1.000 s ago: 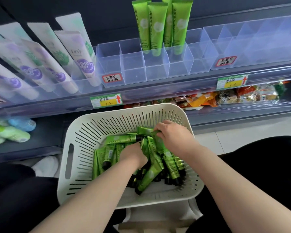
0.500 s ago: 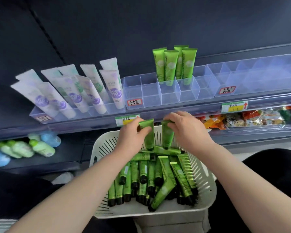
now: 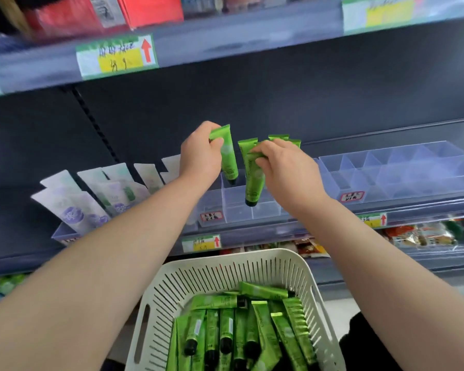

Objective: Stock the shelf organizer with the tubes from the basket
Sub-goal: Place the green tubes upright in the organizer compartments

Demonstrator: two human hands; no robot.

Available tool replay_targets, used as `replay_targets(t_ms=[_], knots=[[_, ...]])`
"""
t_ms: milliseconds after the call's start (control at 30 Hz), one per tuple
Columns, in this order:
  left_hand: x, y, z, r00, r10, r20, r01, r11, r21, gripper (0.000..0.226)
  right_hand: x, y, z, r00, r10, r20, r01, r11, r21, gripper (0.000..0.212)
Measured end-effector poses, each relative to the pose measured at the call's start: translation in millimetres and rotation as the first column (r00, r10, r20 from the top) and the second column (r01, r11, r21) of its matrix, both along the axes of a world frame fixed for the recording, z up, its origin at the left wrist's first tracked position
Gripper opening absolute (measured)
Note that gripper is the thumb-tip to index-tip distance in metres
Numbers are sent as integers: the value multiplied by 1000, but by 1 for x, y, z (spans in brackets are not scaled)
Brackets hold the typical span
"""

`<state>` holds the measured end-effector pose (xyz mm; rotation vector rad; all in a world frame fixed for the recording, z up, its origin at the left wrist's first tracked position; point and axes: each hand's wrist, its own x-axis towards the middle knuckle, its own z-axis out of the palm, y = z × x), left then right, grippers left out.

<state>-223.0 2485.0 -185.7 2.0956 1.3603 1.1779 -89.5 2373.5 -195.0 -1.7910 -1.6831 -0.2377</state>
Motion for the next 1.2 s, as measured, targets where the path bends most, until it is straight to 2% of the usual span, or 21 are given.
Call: replay_targets(t_ms=[133, 333, 433, 600, 767, 867, 1000, 1100, 1200], knots=[[17, 22, -6, 988, 52, -147, -62, 996, -65, 20, 10, 12, 7, 999, -40, -3, 40, 999, 29, 22], [26, 48, -29, 934, -19, -358, -27, 992, -123, 24, 25, 19, 7, 998, -47, 49, 48, 998, -36, 24], [28, 51, -30, 927, -4, -375, -41, 993, -112, 28, 26, 23, 6, 998, -42, 56, 45, 997, -55, 25], [17, 45, -12, 939, 65, -338, -64, 998, 14, 44, 15, 41, 10, 997, -40, 66, 40, 999, 8, 25], [-4, 22, -1, 902, 65, -427, -28, 995, 93, 42, -1, 72, 14, 990, -66, 125, 60, 997, 49, 26], [-20, 5, -8, 868, 22, -496, 25, 996, 88, 37, -8, 90, 8, 986, -61, 155, 63, 998, -5, 30], [-35, -8, -16, 856, -2, -517, 39, 997, 60, 44, -14, 106, -7, 977, -42, 207, 64, 993, -99, 33], [-39, -15, -13, 815, -40, -578, 131, 984, 117, 53, -18, 112, -15, 951, -48, 305, 106, 979, -176, 32], [-37, -21, -9, 777, -52, -628, 206, 963, 175, 53, -20, 114, -22, 933, -54, 356, 138, 967, -216, 35]])
